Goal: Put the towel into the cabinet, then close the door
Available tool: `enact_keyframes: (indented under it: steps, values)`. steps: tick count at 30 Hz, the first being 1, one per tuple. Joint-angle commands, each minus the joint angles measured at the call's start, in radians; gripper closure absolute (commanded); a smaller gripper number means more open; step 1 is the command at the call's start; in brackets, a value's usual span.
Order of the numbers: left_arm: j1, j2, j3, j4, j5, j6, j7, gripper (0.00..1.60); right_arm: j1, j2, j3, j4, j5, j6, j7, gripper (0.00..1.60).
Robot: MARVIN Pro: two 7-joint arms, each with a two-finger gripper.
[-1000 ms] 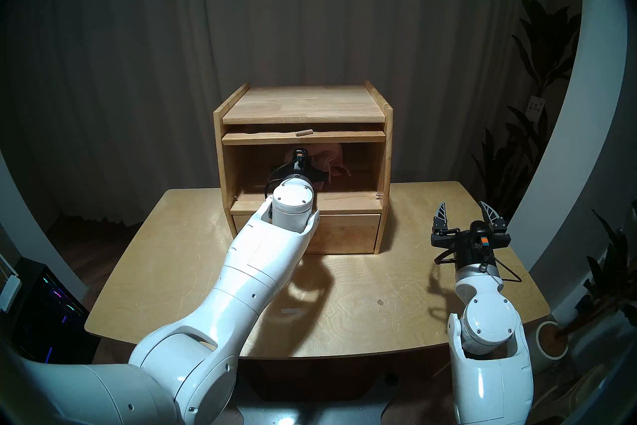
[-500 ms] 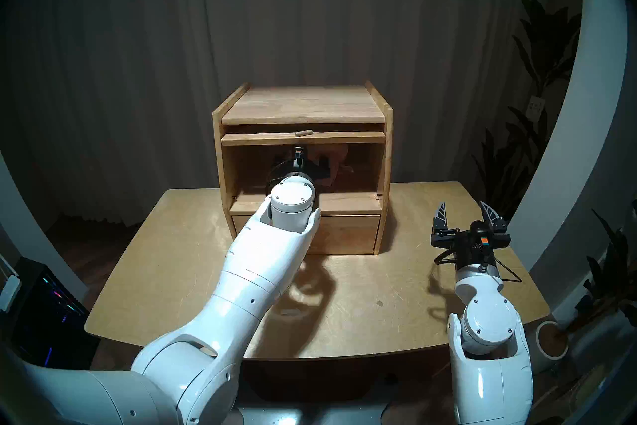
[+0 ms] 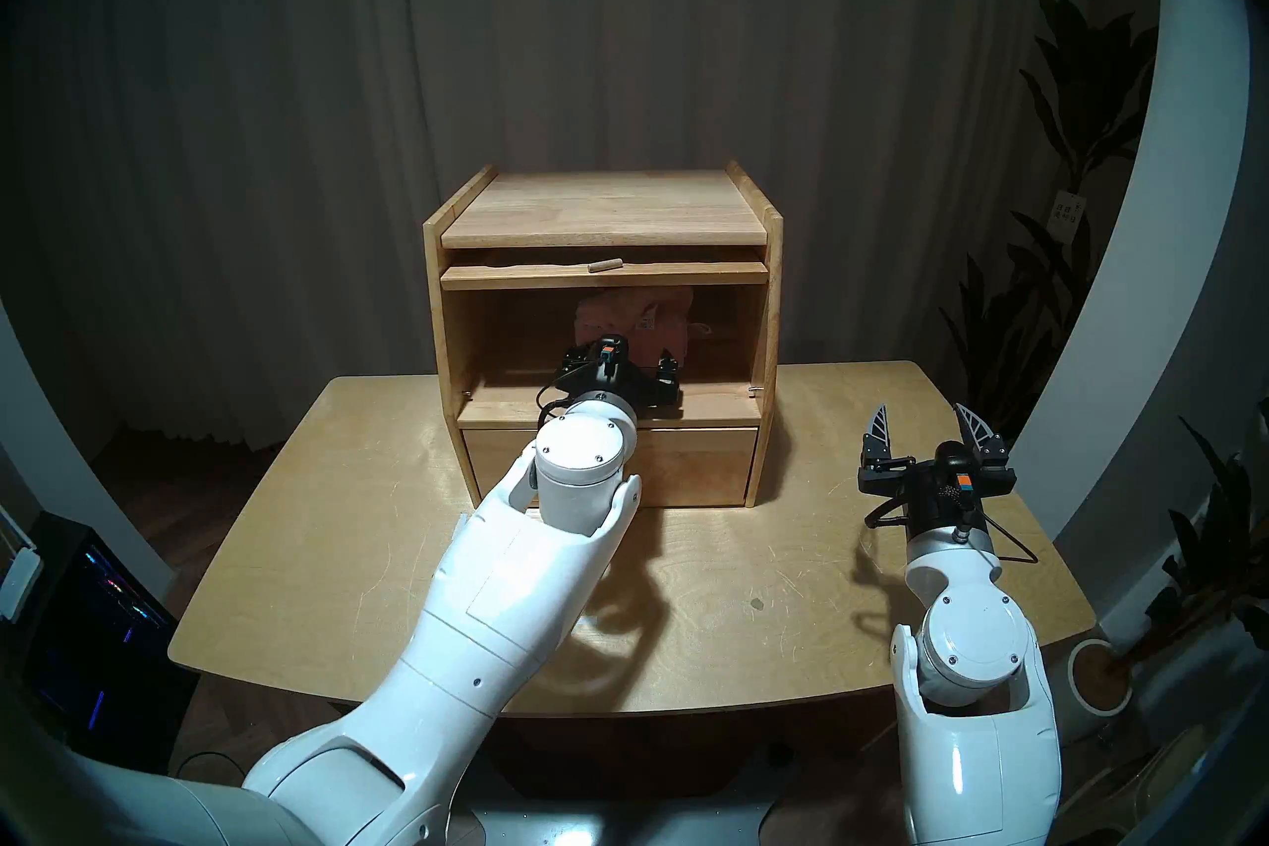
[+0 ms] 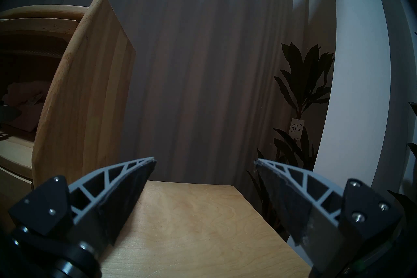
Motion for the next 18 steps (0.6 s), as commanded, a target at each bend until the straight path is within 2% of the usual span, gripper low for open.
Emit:
enact_keyframes:
  steps: [1,18]
  values:
    - [0.088,0.088,-0.022,-0.118,0.032,-0.004,0.027,0.0,0.007,0.002,-0.001,-0.013,0.0,-0.004,0.0,0.0]
    - [0.25,0.27,-0.062,-0.332,0.145,-0.015,0.086,0.0,0.011,0.002,0.0,0.004,0.0,-0.004,0.0,0.0]
